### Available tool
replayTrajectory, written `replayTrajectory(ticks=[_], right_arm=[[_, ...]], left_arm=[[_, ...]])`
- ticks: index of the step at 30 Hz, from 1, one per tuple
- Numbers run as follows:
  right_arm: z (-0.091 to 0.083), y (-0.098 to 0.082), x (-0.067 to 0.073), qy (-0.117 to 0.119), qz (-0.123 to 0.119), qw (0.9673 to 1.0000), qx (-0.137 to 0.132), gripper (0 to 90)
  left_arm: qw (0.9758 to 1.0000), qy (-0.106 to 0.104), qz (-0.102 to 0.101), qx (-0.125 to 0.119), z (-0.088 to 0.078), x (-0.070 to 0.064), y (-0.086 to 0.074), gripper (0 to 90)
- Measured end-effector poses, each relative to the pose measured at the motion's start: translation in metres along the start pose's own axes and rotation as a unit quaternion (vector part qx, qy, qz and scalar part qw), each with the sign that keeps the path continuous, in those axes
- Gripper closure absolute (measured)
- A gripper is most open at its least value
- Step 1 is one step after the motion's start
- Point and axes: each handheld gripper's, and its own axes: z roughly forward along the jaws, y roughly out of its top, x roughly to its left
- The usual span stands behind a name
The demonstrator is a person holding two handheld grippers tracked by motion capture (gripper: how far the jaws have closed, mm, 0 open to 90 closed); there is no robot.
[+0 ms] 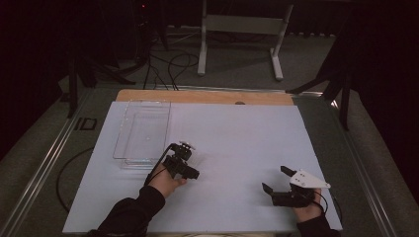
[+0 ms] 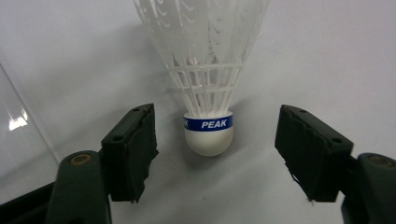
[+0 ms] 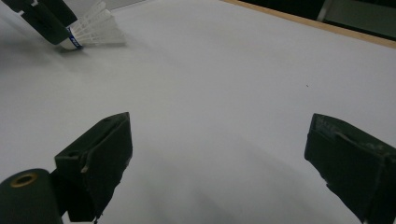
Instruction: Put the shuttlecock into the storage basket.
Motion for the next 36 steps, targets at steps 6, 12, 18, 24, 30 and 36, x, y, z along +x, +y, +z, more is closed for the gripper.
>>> replayTrajectory(ticks=[6, 12, 18, 24, 30, 36], right_arm=[[-0.0003, 0.0, -0.0001, -0.001, 0.001, 1.0, 0.0, 7.8], [0.0001, -0.0002, -0.0001, 0.0, 0.0, 1.0, 0.001, 7.8], [0.0002, -0.0003, -0.0006, 0.0, -0.001, 1.0, 0.001, 7.8], [0.0001, -0.0001, -0.0002, 0.0, 0.0, 1.0, 0.001, 7.9], [0.0006, -0.0003, -0.0003, -0.001, -0.001, 1.0, 0.002, 7.9], [0.0003, -0.0003, -0.0005, -0.001, -0.001, 1.0, 0.001, 7.8]], left_arm=[[0.9999, 0.005, 0.0, 0.011, 0.0045, 0.0019, 0.0015, 36.9], [0.9998, 0.002, -0.005, 0.021, 0.0096, 0.002, 0.0021, 42.5], [0.9994, 0.008, 0.004, 0.032, 0.0111, 0.0003, 0.0022, 49.4], [0.9994, 0.014, 0.001, 0.032, 0.011, 0.0019, 0.0033, 60.7], [0.9992, 0.012, 0.007, 0.037, 0.0111, 0.0015, 0.0048, 64.7], [0.9991, 0.012, 0.019, 0.037, 0.0085, 0.0023, 0.0073, 65.6]])
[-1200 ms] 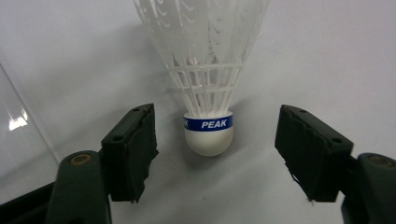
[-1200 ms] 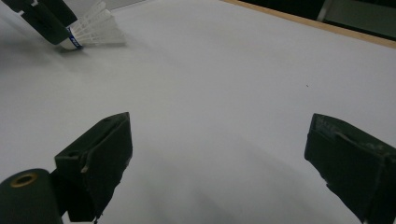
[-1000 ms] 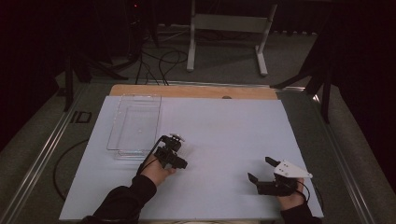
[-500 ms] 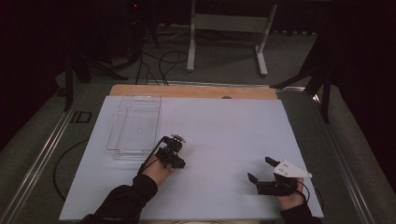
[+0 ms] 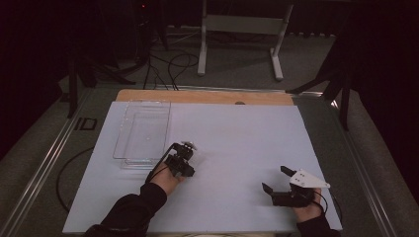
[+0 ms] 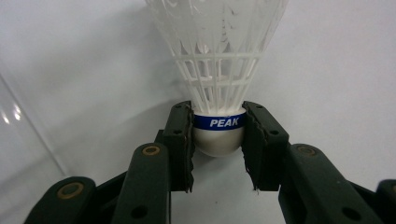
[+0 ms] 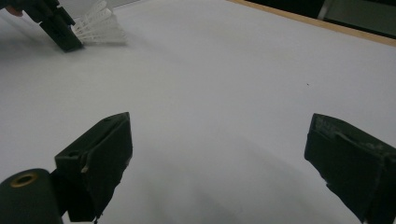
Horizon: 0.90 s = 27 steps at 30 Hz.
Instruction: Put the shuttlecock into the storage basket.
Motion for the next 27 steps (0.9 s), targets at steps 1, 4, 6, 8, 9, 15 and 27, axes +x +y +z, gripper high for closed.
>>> replayTrajectory(ticks=[1, 4, 6, 8, 9, 15, 27], right_arm=[[0.0, 0.0, 0.0, 0.0, 0.0, 1.0, 0.0, 7.9], [0.0, 0.0, 0.0, 0.001, -0.001, 1.0, 0.0, 7.9], [0.0, 0.0, 0.0, 0.001, 0.0, 1.0, 0.0, 7.9], [0.0, 0.0, 0.0, 0.0, -0.001, 1.0, 0.0, 7.9], [0.0, 0.0, 0.0, 0.001, 0.0, 1.0, 0.0, 7.9], [0.0, 0.0, 0.0, 0.001, 0.001, 1.0, -0.001, 7.9], [0.0, 0.0, 0.001, 0.0, -0.002, 1.0, -0.001, 7.9]], left_arm=[[1.0, -0.002, 0.004, 0.0, -0.002, 0.0, 0.001, 65.7], [0.9997, -0.006, 0.022, 0.0, -0.007, 0.0, 0.002, 65.9], [0.9993, -0.011, 0.036, 0.0, -0.011, -0.001, 0.003, 66.0], [0.9987, -0.018, 0.047, -0.001, -0.014, -0.001, 0.004, 66.0], [0.9977, -0.02, 0.064, 0.006, -0.015, -0.001, 0.004, 66.0], [0.9929, -0.042, 0.109, 0.024, -0.019, 0.0, 0.003, 66.0], [0.9854, -0.074, 0.149, 0.036, -0.03, 0.004, 0.004, 66.1]])
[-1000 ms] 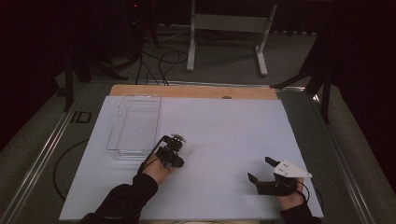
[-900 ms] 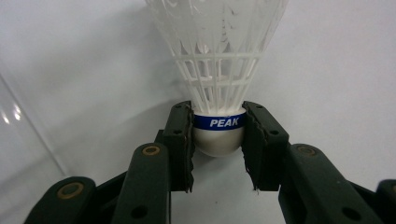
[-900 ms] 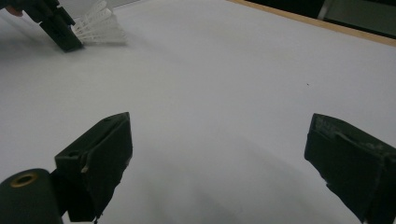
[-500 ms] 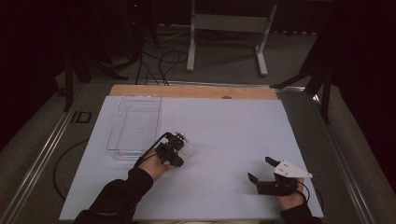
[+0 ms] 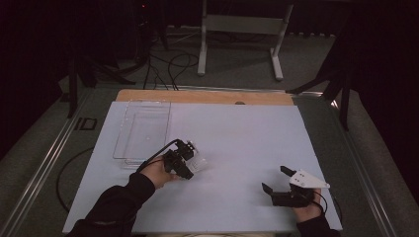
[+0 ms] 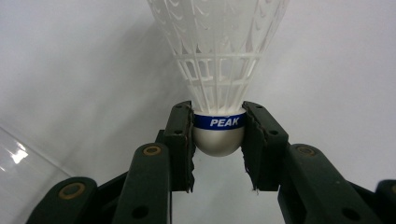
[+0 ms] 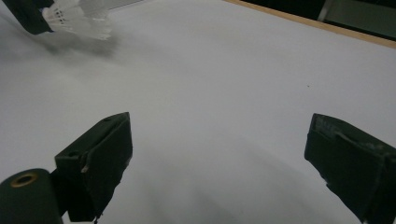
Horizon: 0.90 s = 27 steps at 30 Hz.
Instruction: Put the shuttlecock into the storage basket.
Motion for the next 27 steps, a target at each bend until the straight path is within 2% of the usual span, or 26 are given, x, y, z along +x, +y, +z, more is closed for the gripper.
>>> replayTrajectory(ticks=[8, 10, 12, 13, 20, 21, 27], right_arm=[[0.0, 0.0, 0.0, -0.001, -0.003, 1.0, -0.001, 7.9], [0.0, 0.0, 0.0, 0.0, -0.002, 1.0, -0.001, 7.9], [0.0, 0.0, 0.0, 0.0, -0.002, 1.0, -0.001, 7.9], [0.0, 0.0, 0.0, 0.0, -0.002, 1.0, -0.001, 7.9], [0.0, 0.0, 0.001, 0.002, -0.002, 1.0, -0.002, 7.9], [0.0, 0.0, 0.001, 0.001, -0.002, 1.0, -0.002, 7.9], [-0.001, 0.0, 0.0, 0.001, -0.003, 1.0, -0.004, 7.9]], left_arm=[[0.9995, -0.013, 0.028, 0.0, -0.015, 0.001, 0.0, 66.1], [0.9991, -0.011, 0.041, 0.005, -0.019, -0.001, 0.0, 66.1], [0.9991, -0.011, 0.041, 0.005, -0.019, -0.001, 0.0, 66.1], [0.9988, -0.016, 0.047, 0.003, -0.026, -0.001, 0.0, 66.1], [0.9968, -0.031, 0.073, 0.001, -0.039, -0.003, 0.001, 66.1], [0.996, -0.033, 0.083, 0.002, -0.041, -0.003, 0.0, 66.1], [0.9948, -0.039, 0.094, 0.002, -0.049, -0.004, -0.001, 66.1]])
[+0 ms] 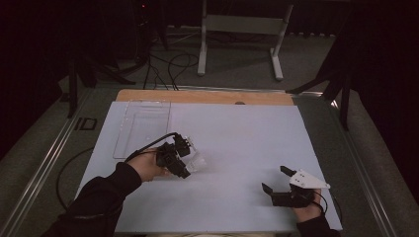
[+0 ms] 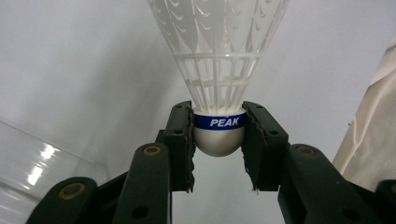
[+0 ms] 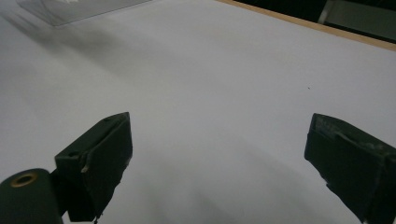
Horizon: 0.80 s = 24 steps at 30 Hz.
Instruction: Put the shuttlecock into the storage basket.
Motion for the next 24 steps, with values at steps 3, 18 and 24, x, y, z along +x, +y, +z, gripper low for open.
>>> replayTrajectory(ticks=[3, 18, 24], right_arm=[[0.0, 0.0, 0.0, 0.002, 0.0, 1.0, 0.0, 7.9], [0.0, 0.0, 0.001, 0.005, 0.001, 1.0, 0.0, 7.9], [0.001, 0.0, 0.001, 0.006, 0.001, 1.0, 0.001, 7.9]], left_arm=[[1.0, -0.006, 0.005, -0.002, -0.004, 0.0, -0.002, 66.1], [0.9991, -0.021, 0.03, -0.02, -0.037, 0.0, -0.005, 66.1], [0.9986, -0.008, 0.036, -0.037, -0.057, 0.004, -0.005, 66.1]])
